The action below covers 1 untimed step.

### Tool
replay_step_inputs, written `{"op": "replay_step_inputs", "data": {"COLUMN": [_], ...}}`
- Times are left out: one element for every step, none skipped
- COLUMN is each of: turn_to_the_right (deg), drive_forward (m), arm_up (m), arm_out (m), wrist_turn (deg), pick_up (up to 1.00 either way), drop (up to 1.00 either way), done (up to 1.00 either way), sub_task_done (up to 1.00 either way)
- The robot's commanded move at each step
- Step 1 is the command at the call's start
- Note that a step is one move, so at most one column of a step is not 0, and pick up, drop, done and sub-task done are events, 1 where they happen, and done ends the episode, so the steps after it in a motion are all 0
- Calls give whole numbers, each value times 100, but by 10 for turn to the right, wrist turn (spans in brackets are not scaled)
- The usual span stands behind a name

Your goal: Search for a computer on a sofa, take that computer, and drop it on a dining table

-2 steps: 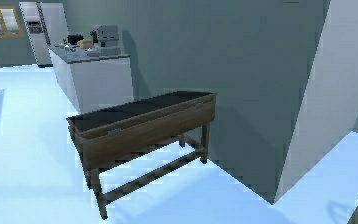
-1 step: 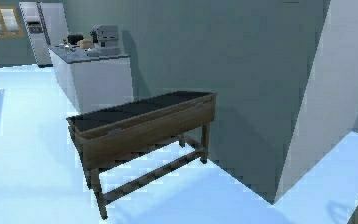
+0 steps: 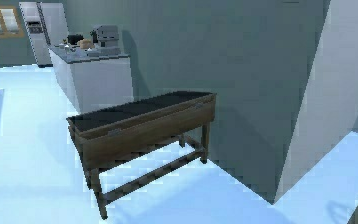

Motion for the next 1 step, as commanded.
{"op": "replay_step_inputs", "data": {"turn_to_the_right": [0], "drive_forward": [0], "arm_up": [0], "arm_out": [0], "wrist_turn": [30], "pick_up": [0], "drop": [0], "done": [0], "sub_task_done": [0]}}
